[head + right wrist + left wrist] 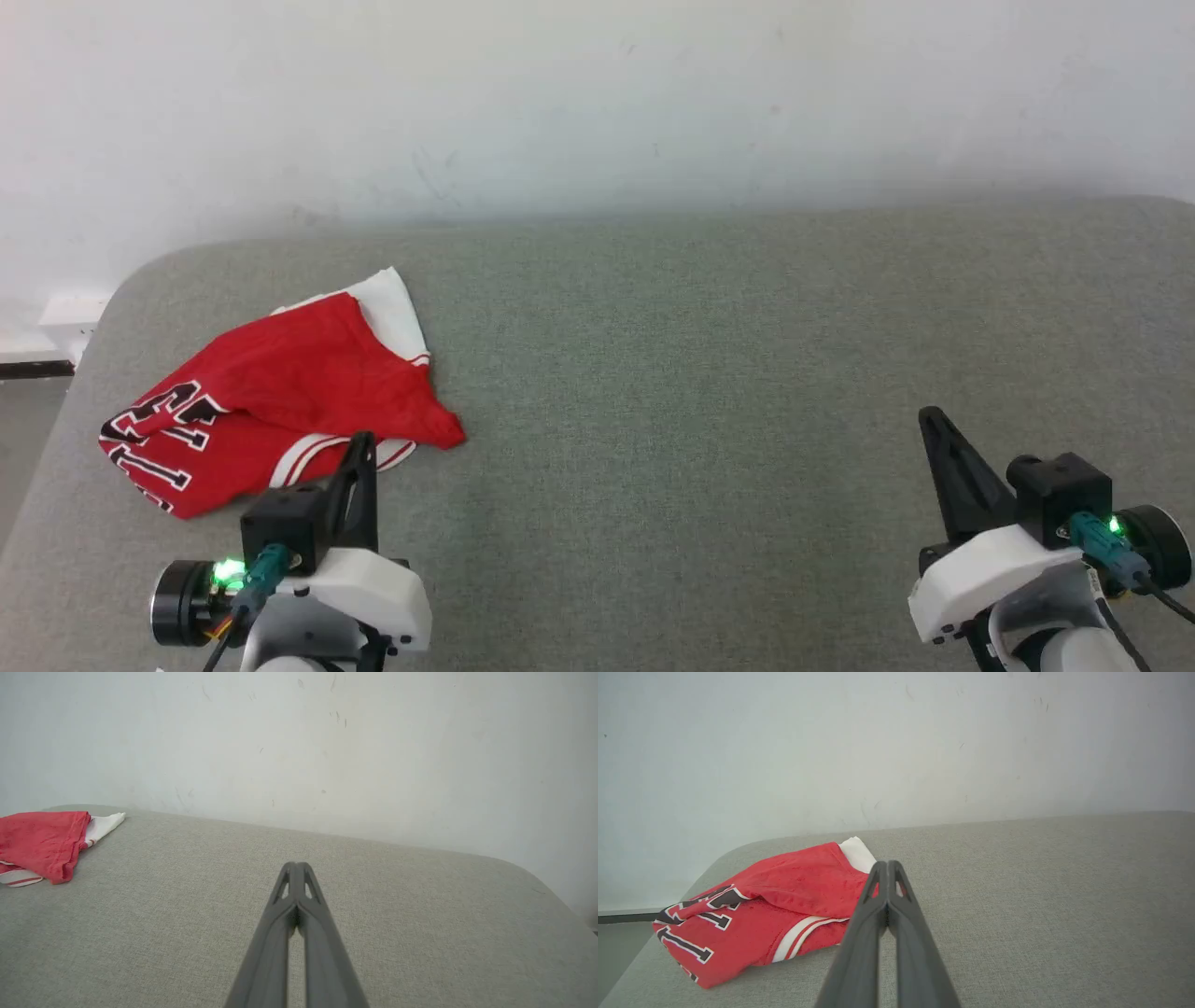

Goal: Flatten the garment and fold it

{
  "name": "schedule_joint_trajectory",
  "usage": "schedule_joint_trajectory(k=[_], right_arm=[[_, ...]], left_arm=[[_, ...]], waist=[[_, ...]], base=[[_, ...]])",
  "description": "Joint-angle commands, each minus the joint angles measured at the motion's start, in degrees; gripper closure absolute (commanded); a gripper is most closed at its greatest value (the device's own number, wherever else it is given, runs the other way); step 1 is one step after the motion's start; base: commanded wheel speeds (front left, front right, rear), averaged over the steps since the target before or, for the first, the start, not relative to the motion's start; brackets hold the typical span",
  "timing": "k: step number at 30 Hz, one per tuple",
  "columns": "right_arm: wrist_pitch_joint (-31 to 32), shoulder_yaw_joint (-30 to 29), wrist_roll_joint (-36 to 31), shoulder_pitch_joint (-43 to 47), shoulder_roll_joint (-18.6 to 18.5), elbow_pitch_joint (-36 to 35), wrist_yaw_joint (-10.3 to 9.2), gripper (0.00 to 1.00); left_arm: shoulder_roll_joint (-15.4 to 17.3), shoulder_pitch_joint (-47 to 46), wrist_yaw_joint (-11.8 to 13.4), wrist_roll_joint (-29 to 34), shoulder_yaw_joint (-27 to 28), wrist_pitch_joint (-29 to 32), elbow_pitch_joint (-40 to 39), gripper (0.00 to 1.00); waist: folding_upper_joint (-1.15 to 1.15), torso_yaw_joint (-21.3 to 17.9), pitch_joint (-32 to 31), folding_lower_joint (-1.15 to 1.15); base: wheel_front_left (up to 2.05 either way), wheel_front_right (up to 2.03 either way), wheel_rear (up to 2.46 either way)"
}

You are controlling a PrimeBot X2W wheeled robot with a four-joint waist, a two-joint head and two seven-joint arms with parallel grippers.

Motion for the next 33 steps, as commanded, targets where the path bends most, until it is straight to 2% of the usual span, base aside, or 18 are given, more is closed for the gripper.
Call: schedule_joint_trajectory(k=[1, 18, 19, 33], right_arm=[[0.03, 0.02, -0.42, -0.43, 0.17, -0.30, -0.05, 1.00], [0.03, 0.02, -0.42, -0.43, 0.17, -0.30, -0.05, 1.00], [0.00, 0.00, 0.00, 0.00, 0.00, 0.00, 0.00, 0.00], [-1.26, -1.73, 1.22, 0.18, -0.02, 0.42, 0.00, 0.00]], left_arm=[[-0.14, -0.70, -0.10, 0.37, 0.21, 0.01, 0.15, 1.00], [-0.14, -0.70, -0.10, 0.37, 0.21, 0.01, 0.15, 1.00], [0.00, 0.00, 0.00, 0.00, 0.00, 0.00, 0.00, 0.00], [0.00, 0.50, -0.10, -0.73, -0.22, -1.26, -0.49, 0.00]], waist=[[0.00, 0.00, 0.00, 0.00], [0.00, 0.00, 0.00, 0.00], [0.00, 0.00, 0.00, 0.00], [0.00, 0.04, 0.09, 0.00]], base=[[0.00, 0.00, 0.00], [0.00, 0.00, 0.00], [0.00, 0.00, 0.00], [0.00, 0.00, 0.00]])
